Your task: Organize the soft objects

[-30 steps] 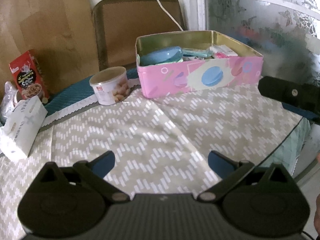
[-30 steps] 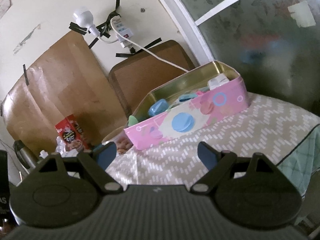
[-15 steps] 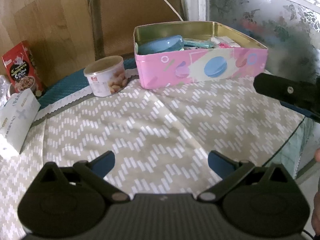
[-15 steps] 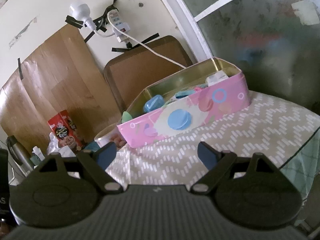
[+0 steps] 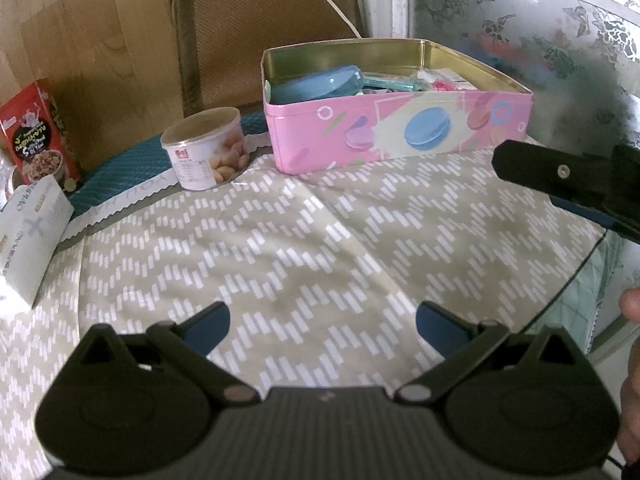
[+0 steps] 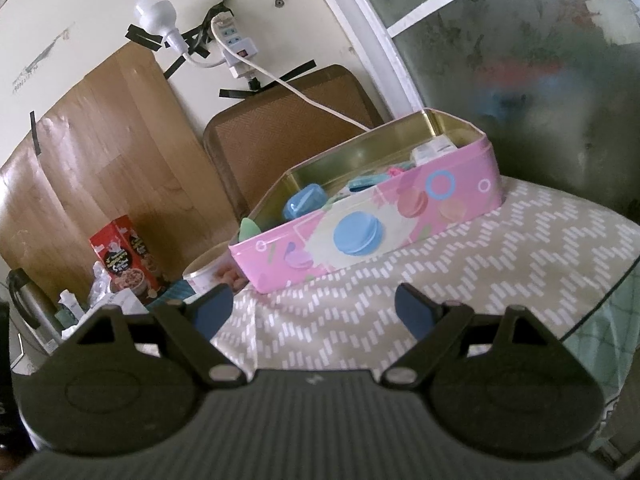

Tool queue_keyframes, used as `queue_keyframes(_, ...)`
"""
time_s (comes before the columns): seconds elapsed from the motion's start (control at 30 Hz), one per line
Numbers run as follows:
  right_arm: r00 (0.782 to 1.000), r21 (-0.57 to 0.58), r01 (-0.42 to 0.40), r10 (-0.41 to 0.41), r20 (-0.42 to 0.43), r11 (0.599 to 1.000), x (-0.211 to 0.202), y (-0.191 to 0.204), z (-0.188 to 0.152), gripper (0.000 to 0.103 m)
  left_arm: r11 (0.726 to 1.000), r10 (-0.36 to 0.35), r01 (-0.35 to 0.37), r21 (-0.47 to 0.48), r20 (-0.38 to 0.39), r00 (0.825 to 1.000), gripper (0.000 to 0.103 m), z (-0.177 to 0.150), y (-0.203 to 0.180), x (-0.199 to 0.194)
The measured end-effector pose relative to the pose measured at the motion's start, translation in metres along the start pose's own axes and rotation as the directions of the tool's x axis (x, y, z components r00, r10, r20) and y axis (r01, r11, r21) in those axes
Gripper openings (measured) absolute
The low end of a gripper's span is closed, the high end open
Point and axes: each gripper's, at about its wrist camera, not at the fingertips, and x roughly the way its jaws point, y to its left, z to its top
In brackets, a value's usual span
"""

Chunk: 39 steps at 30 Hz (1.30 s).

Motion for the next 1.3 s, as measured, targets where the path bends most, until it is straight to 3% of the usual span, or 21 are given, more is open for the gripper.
queue_keyframes(0.8,0.999,-0.017,0.005,-0.004,0.042,1.000,-0.009,0.011,0.002,0.090,0.999,0.030,-0.032,0.027,0.073,0.997,0.103,0.004,0.002,-0.029)
queue_keyframes(1.3,0.998,-0.041,0.010,-0.007,0.054,0.999,-0.011,0.020,0.001,0.090,1.000,0.008,-0.008,0.002,0.076,0.997,0.103,-0.001,0.009,-0.038)
